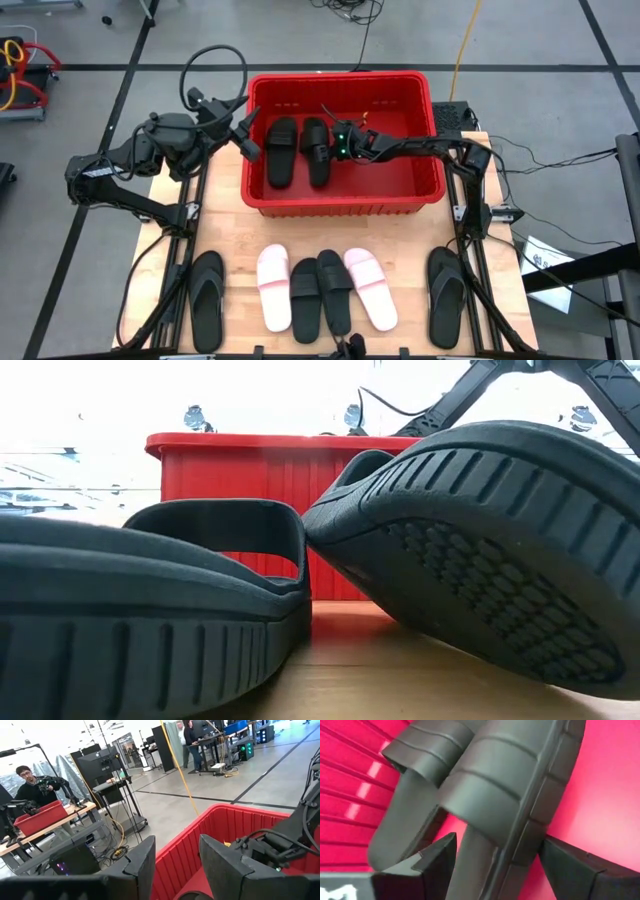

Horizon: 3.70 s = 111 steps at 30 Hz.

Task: Pick and place slides into bin
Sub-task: Put the black slide into the red container

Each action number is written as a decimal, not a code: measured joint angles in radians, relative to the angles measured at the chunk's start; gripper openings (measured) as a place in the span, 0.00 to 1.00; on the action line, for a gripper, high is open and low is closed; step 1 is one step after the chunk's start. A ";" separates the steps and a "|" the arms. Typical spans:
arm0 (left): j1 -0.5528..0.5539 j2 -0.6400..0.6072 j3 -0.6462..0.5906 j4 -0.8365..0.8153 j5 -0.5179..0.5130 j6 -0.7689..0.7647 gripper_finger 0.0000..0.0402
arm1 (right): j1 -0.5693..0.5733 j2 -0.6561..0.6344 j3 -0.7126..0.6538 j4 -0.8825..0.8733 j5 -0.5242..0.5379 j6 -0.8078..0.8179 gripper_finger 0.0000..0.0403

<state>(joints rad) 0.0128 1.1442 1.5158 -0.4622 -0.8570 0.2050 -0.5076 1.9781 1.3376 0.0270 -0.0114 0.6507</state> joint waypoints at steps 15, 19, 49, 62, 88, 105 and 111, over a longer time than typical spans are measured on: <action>0.000 0.000 0.000 -0.017 0.000 0.000 0.40 | -0.021 -0.012 0.000 -0.058 -0.124 -0.226 0.64; 0.000 0.000 0.000 -0.023 0.000 0.000 0.40 | -0.022 -0.012 0.000 -0.055 -0.123 -0.246 0.64; 0.000 0.000 0.000 -0.036 0.001 -0.021 0.40 | -0.063 -0.130 0.002 -0.267 0.173 -0.531 0.64; 0.000 0.000 0.000 -0.036 0.001 -0.031 0.40 | -0.072 -0.112 0.001 -0.284 0.219 -0.669 0.64; 0.000 0.000 0.000 -0.035 0.002 -0.035 0.40 | -0.062 -0.079 0.002 -0.221 0.217 -0.679 0.64; 0.000 0.000 0.000 -0.036 0.001 -0.027 0.40 | -0.060 -0.059 0.002 -0.213 0.065 -0.697 0.64; 0.000 0.000 0.000 -0.036 0.001 -0.030 0.40 | -0.057 -0.034 0.000 -0.141 0.007 -0.673 0.64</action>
<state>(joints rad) 0.0128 1.1442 1.5158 -0.4984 -0.8558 0.1747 -0.5646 1.9442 1.3376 -0.1137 -0.0045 -0.0221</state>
